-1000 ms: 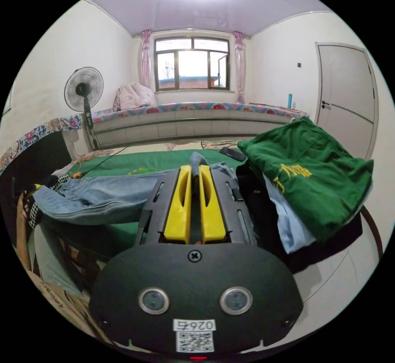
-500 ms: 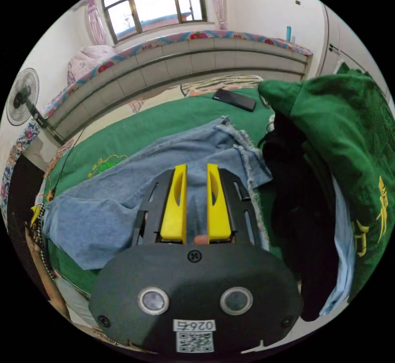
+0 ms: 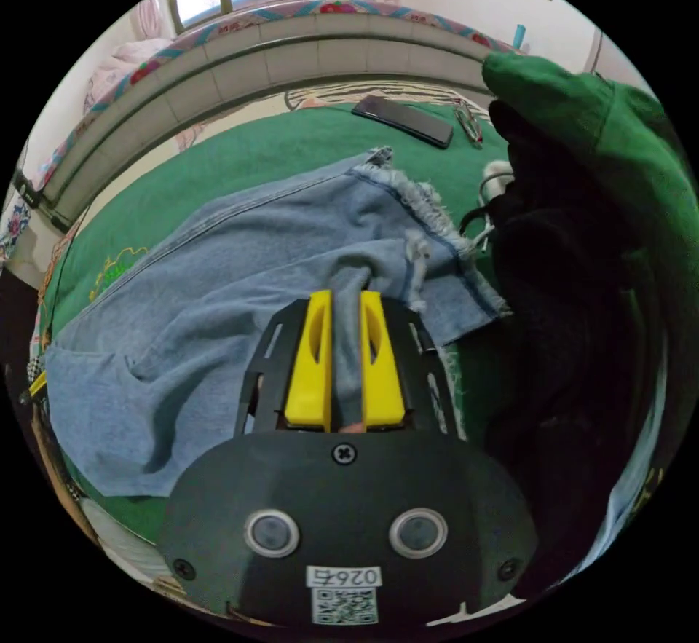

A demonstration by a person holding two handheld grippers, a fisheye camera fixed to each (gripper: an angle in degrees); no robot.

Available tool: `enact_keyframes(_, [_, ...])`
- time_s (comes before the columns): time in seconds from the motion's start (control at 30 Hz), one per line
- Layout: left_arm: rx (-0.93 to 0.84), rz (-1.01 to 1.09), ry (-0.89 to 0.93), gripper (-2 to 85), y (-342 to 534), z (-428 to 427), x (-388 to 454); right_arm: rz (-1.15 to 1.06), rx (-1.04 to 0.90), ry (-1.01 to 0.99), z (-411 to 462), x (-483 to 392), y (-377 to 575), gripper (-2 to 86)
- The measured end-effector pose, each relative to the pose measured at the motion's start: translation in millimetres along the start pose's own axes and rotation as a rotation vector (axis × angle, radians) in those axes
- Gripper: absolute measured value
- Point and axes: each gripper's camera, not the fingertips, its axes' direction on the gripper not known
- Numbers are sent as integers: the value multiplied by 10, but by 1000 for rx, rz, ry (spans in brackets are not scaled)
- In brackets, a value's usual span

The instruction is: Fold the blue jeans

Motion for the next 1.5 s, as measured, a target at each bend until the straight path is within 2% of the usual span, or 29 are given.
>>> enact_keyframes(0.07, [42,3,-23,28,-11,-88,72,-35,18,58,-49,-93,-94,-8])
enact_keyframes(0.13, [84,-12,21,18,3,-187,65,-46,81,127,-194,-152,-142,-13])
enact_keyframes(0.3, [271,-102,113,14,148,-507,22,29,416,77,-913,-142,-245,-15])
enact_keyframes(0.4, [375,-181,104,28,195,-588,35,19,515,72,-1004,-207,-508,-12])
enact_keyframes(0.47, [396,-262,66,78,141,-487,29,11,494,151,-828,-276,-818,-5])
enact_keyframes(0.5, [388,-272,61,88,106,-438,30,-4,401,212,-563,-311,-1093,3])
enact_keyframes(0.6, [214,-330,75,134,-114,-94,45,-41,98,321,175,-332,-1522,50])
enact_keyframes(0.7, [104,-296,34,136,-252,25,205,-78,165,352,342,-379,-1428,57])
enact_keyframes(0.8, [143,-246,-90,101,-256,-150,451,-170,151,378,473,-418,-1246,50])
enact_keyframes(0.87, [219,-173,-129,32,-194,-317,710,-190,134,387,544,-367,-1099,39])
enact_keyframes(1.0, [350,73,8,12,-85,-504,1244,-93,127,280,627,13,-742,25])
enact_keyframes(1.13, [436,398,219,90,-65,-587,1945,60,55,47,777,528,-536,37])
enact_keyframes(1.2, [390,501,274,121,-117,-513,2209,181,44,-162,980,858,-395,46])
enact_keyframes(1.27, [285,587,275,142,-188,-314,2488,245,39,-252,1163,1028,-318,62])
enact_keyframes(1.43, [114,637,241,151,-287,65,2730,363,39,-338,1613,1270,-156,86])
enact_keyframes(1.5, [65,635,222,120,-320,184,2769,430,76,-407,1814,1352,-71,43])
